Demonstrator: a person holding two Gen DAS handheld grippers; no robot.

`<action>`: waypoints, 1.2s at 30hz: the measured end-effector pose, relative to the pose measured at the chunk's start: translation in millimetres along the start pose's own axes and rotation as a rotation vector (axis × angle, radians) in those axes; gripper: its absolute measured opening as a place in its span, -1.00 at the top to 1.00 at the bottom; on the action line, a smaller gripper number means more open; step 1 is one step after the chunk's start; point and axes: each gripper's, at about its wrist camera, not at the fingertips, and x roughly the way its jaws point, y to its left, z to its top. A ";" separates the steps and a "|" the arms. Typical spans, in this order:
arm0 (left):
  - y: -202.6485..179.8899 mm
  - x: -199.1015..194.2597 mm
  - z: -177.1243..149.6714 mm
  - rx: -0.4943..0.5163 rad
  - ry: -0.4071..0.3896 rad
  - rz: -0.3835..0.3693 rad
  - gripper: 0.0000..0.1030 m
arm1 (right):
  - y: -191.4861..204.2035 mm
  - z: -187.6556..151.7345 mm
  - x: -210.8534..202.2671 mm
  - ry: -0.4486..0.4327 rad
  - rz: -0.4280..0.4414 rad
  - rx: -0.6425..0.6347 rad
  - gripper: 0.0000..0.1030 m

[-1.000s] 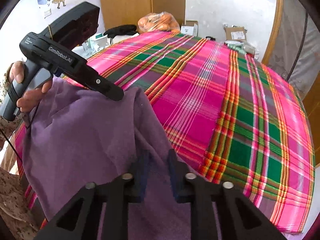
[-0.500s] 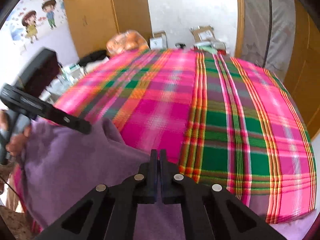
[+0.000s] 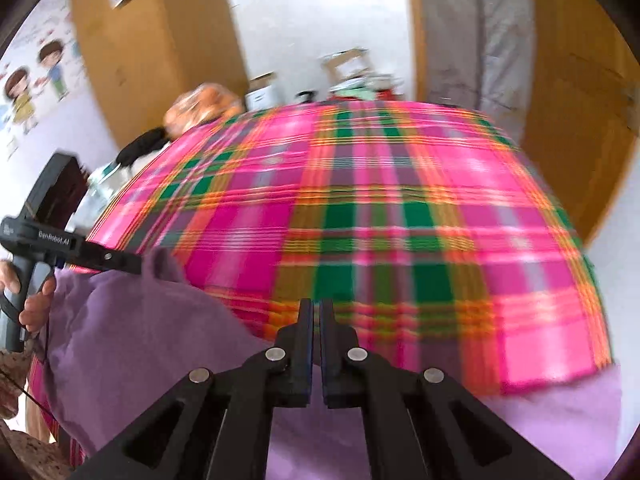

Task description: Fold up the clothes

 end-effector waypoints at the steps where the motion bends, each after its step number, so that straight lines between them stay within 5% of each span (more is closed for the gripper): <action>1: 1.0 -0.1 -0.4 -0.004 -0.002 -0.004 0.46 | -10.0 -2.7 -4.1 0.005 -0.029 0.017 0.85; 5: 4.2 -1.7 -2.3 -0.022 -0.015 -0.024 0.62 | -48.2 -15.5 -17.9 0.032 -0.121 0.086 0.46; 8: 7.2 -6.7 -5.4 -0.031 -0.034 -0.046 0.68 | -66.5 -26.6 -24.5 0.027 -0.140 0.136 0.43; 20: 4.6 -16.2 -16.3 -0.015 -0.053 -0.086 0.81 | -73.2 -34.0 -7.5 0.133 0.074 0.038 0.11; 26: 6.4 -13.0 -20.8 -0.028 -0.045 -0.096 0.81 | -58.5 -36.5 -9.6 0.180 0.061 -0.051 0.10; 28: 5.8 -11.6 -20.9 -0.030 -0.042 -0.096 0.81 | -53.4 -37.8 -9.7 0.192 0.041 -0.076 0.16; 30: 5.8 -11.7 -20.8 -0.031 -0.043 -0.096 0.81 | -47.2 -40.0 -11.9 0.193 0.026 -0.094 0.60; 33: 6.2 -12.7 -20.3 -0.034 -0.045 -0.097 0.81 | -40.1 -44.8 -20.3 0.165 -0.025 -0.144 0.90; 36: 5.5 -12.4 -20.7 -0.037 -0.048 -0.096 0.81 | -40.7 -48.5 -30.0 0.138 -0.037 -0.130 0.94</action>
